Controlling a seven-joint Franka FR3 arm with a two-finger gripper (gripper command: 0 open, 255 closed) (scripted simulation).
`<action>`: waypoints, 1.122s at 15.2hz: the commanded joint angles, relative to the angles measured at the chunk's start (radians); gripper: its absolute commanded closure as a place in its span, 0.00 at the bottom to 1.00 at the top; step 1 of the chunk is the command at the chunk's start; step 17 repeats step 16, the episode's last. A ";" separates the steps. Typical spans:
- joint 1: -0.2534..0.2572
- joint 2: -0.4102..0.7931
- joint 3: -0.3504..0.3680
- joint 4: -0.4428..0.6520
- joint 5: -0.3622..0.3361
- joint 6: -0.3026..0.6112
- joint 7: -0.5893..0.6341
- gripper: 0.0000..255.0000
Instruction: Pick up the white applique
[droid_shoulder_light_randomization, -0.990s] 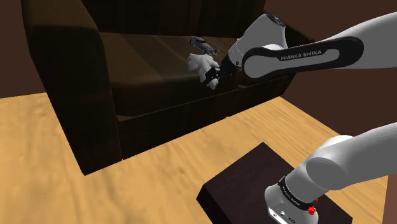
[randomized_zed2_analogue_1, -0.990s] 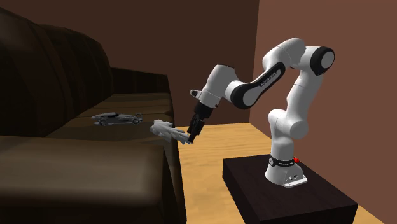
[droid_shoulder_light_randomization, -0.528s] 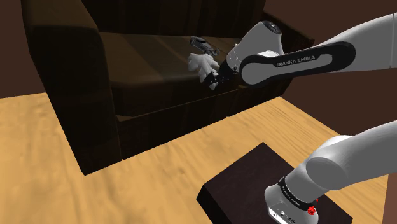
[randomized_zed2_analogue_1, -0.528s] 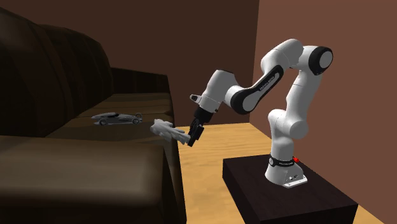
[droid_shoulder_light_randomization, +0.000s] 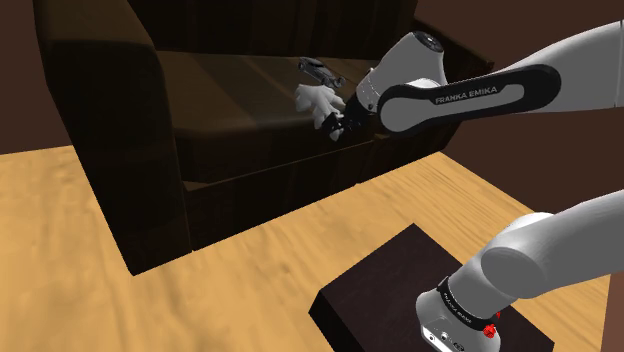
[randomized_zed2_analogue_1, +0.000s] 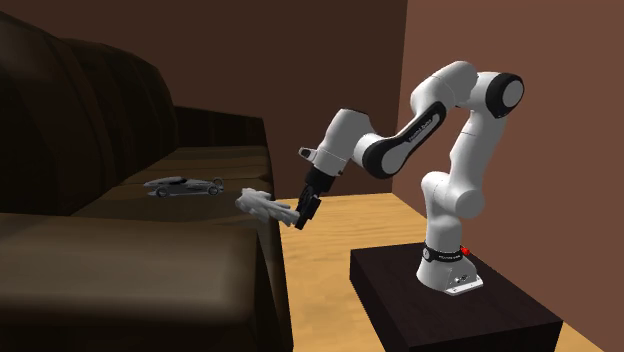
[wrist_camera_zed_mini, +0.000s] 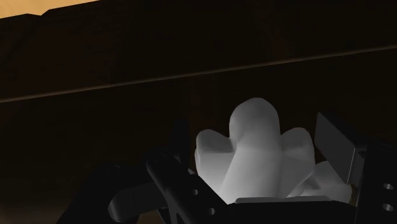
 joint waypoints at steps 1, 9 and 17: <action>0.002 -0.012 -0.004 0.012 0.003 -0.023 -0.004 1.00; 0.010 -0.058 -0.018 0.085 0.014 -0.142 -0.018 1.00; 0.012 -0.079 -0.025 0.139 0.017 -0.216 -0.025 1.00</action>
